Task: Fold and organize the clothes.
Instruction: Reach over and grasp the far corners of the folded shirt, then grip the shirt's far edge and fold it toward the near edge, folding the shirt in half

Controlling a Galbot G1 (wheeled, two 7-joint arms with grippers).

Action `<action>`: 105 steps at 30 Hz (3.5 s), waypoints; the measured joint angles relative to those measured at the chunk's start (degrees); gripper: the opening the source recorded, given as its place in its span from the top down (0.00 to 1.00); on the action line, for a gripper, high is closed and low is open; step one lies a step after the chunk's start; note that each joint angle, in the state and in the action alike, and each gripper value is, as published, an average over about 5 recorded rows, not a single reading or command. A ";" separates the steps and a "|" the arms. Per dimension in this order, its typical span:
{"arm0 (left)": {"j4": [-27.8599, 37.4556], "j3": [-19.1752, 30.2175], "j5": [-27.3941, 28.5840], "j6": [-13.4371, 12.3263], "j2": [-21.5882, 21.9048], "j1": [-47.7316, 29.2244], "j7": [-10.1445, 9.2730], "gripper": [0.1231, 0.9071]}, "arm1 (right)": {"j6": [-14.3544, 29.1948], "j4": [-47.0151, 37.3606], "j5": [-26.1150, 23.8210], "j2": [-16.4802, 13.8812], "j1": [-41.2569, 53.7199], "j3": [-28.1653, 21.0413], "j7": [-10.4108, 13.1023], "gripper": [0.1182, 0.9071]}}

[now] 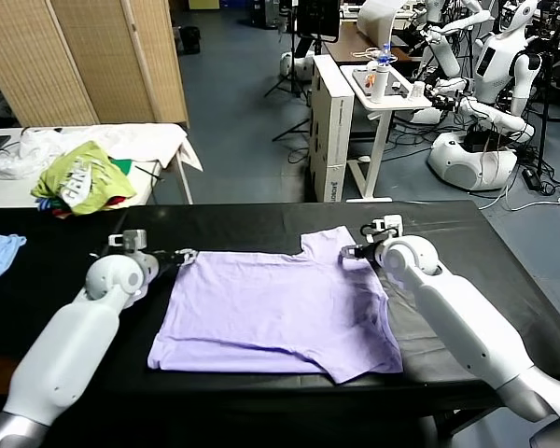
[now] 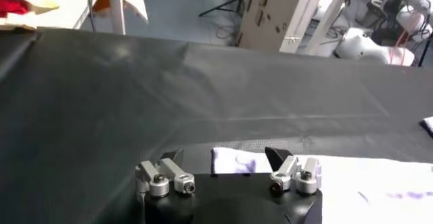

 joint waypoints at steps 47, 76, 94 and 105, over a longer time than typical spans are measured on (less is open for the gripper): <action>-3.53 -0.66 0.16 0.09 -0.50 1.73 -0.76 0.96 | 0.67 27.55 2.72 -13.07 -18.33 14.89 -2.35 0.97; -30.01 -17.07 -1.95 -0.01 6.02 27.17 -1.62 0.96 | -0.07 43.78 2.20 -21.30 -42.40 23.42 -1.26 0.97; -38.49 -22.26 1.63 -0.01 2.47 40.08 -2.49 0.96 | -0.07 44.75 2.43 -21.58 -44.19 23.47 -1.12 0.91; -39.94 -24.85 3.73 -0.01 0.37 44.31 -2.59 0.96 | -0.07 48.59 2.86 -21.25 -46.18 26.76 -0.12 0.12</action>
